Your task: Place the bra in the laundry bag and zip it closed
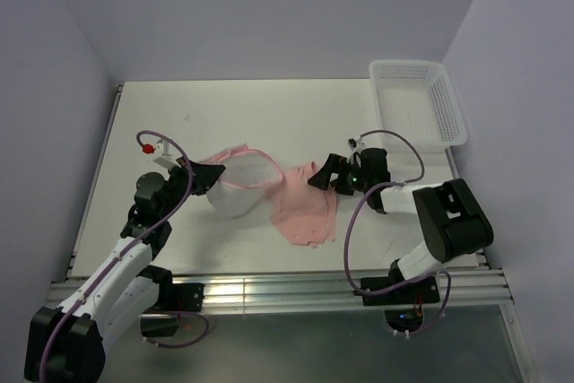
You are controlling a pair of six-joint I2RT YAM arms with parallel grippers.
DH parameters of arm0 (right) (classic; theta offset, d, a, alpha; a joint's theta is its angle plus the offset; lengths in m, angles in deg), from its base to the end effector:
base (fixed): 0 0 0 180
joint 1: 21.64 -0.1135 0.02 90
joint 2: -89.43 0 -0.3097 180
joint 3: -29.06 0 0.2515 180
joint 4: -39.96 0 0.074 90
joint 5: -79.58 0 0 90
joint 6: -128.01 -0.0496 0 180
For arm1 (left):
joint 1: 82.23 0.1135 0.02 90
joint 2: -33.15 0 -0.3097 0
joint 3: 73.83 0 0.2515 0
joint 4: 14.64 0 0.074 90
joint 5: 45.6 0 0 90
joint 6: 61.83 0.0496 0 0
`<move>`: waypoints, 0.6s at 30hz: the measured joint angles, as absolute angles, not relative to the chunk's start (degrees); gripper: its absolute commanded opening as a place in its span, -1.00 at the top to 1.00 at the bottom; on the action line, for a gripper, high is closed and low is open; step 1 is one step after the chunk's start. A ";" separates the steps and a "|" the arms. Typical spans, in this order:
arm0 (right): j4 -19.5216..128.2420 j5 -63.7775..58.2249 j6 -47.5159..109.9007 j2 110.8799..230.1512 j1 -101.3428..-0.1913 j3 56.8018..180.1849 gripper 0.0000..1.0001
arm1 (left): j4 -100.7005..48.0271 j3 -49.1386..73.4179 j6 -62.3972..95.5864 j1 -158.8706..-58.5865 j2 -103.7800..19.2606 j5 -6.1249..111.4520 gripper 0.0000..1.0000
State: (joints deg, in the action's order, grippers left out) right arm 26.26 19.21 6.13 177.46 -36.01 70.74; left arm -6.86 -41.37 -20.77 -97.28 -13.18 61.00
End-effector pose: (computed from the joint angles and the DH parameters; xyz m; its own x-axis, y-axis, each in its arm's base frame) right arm 0.2667 0.0936 0.1779 -0.7707 0.2765 -0.5741 -0.2496 0.6980 0.6712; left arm 0.1616 -0.0581 0.2643 -0.4618 -0.6241 -0.6303 0.2664 0.5802 -0.7697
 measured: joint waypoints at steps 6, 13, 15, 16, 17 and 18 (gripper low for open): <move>16.27 26.09 0.95 178.86 -36.34 66.41 -0.98 | -6.88 -41.40 -20.73 -97.32 -12.83 61.00 1.00; 11.09 28.63 -2.50 176.65 -36.58 63.07 -0.99 | -6.88 -41.42 -20.73 -97.32 -12.81 60.96 1.00; 10.39 28.70 -2.61 176.59 -37.19 63.50 -0.99 | -6.88 -41.42 -20.73 -97.32 -12.81 60.96 1.00; 10.15 28.72 -2.61 177.09 -37.63 63.77 -0.99 | -6.88 -41.42 -20.73 -97.32 -12.81 60.96 1.00; 10.00 28.67 -2.61 177.75 -38.13 64.07 -0.98 | -6.88 -41.42 -20.73 -97.32 -12.81 60.96 1.00; 9.93 28.63 -2.64 178.64 -38.72 64.40 -0.98 | -6.88 -41.44 -20.73 -97.32 -12.81 60.96 0.99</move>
